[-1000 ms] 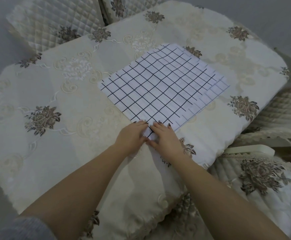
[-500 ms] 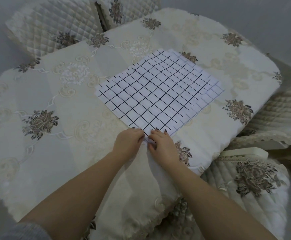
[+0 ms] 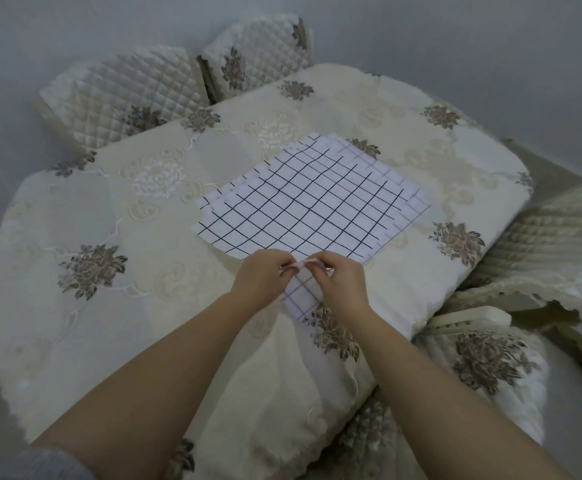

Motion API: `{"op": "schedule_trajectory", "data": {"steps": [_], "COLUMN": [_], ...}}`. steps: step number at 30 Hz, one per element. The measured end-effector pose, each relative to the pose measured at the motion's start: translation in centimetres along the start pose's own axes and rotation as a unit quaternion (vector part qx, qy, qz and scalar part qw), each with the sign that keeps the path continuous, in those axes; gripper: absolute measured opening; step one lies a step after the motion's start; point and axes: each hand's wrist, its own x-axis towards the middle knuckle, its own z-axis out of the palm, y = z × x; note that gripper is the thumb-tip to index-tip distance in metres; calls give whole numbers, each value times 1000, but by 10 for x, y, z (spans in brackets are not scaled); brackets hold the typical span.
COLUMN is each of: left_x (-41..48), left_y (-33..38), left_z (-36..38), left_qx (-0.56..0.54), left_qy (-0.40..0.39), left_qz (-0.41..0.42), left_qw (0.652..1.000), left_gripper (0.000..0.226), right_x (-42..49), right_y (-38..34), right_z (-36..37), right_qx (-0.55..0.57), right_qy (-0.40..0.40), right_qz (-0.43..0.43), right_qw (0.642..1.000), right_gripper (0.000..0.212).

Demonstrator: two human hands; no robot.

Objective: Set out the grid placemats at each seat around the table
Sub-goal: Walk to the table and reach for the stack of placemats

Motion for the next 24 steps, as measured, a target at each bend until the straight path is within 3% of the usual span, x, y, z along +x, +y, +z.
{"op": "schedule_trajectory", "data": {"steps": [18,24], "left_x": [-15,-26], "left_y": [-3,2], "left_z": [-93,-125], "left_qx": [78,6], "left_qy": [24,86], "left_qz": [-74,-114], "left_qw": [994,990], "left_gripper": [18,17], "right_x": [22,22], "right_y": [-74,-99], "right_z": [-114,-145], "right_qx": [134,148], "right_qy": [105,145], "right_qz": [-19,-36], "right_qw": [985,978], "right_gripper": [19,9]}}
